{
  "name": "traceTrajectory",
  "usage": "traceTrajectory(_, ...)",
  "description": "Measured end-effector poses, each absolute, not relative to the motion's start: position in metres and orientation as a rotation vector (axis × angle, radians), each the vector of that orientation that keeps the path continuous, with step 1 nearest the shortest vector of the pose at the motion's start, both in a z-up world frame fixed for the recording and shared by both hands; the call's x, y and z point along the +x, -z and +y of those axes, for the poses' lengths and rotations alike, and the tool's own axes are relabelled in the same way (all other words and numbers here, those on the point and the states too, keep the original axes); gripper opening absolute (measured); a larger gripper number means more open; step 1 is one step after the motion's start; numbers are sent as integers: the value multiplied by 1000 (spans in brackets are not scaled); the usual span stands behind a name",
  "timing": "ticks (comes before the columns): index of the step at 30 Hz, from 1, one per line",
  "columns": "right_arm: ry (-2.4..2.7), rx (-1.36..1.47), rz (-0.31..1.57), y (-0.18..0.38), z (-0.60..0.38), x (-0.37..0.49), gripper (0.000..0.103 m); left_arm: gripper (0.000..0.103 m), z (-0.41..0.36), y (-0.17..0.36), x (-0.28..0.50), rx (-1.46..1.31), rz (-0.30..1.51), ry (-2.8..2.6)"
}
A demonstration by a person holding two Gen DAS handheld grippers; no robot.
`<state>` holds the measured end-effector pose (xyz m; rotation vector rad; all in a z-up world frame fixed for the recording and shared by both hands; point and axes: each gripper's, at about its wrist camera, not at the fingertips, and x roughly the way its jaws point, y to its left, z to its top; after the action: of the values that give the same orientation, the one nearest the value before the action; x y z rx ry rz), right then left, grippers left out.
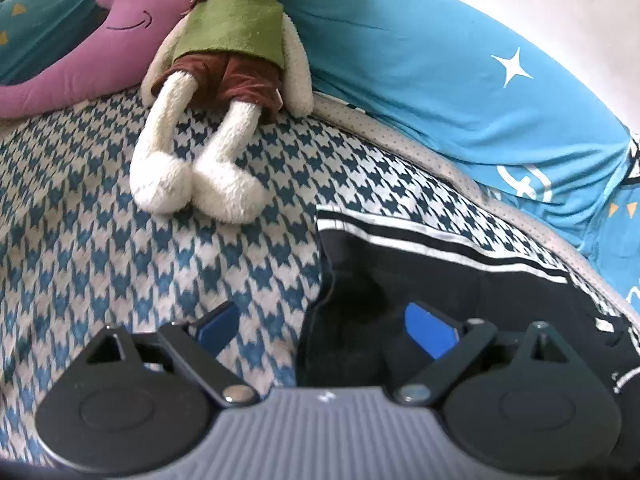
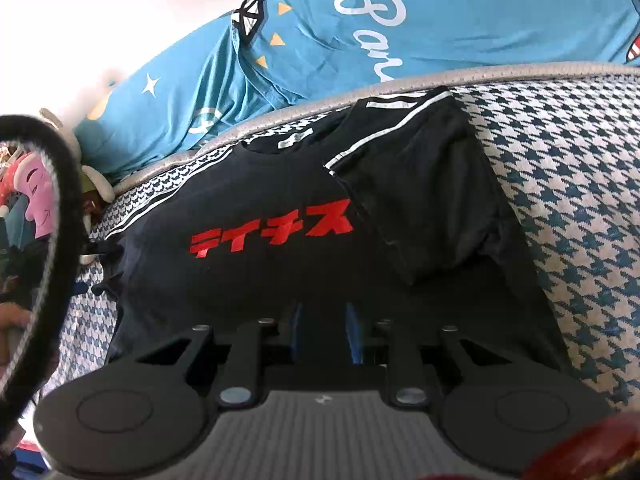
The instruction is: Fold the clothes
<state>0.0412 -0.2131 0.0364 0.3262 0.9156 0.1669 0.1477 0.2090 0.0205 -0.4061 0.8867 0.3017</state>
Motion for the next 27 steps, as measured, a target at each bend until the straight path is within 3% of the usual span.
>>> traceTrajectory(3, -176, 359, 937, -33, -215, 44, 24, 80, 217, -12, 155, -424, 900, -296)
traceTrajectory(7, -186, 408, 958, -30, -218, 47, 25, 74, 215, -10, 160, -416, 894, -283)
traceTrajectory(10, -186, 429, 969, -28, -219, 49, 25, 57, 210, -10, 163, -398, 883, -272)
traceTrajectory(15, -182, 450, 971, -27, -221, 52, 25, 17, 203, -11, 167, -368, 863, -254)
traceTrajectory(19, -180, 454, 966, -27, -221, 53, 25, 9, 194, -14, 169, -348, 843, -230)
traceTrajectory(27, -165, 476, 957, -29, -225, 54, 25, 8, 157, -41, 163, -339, 782, -125)
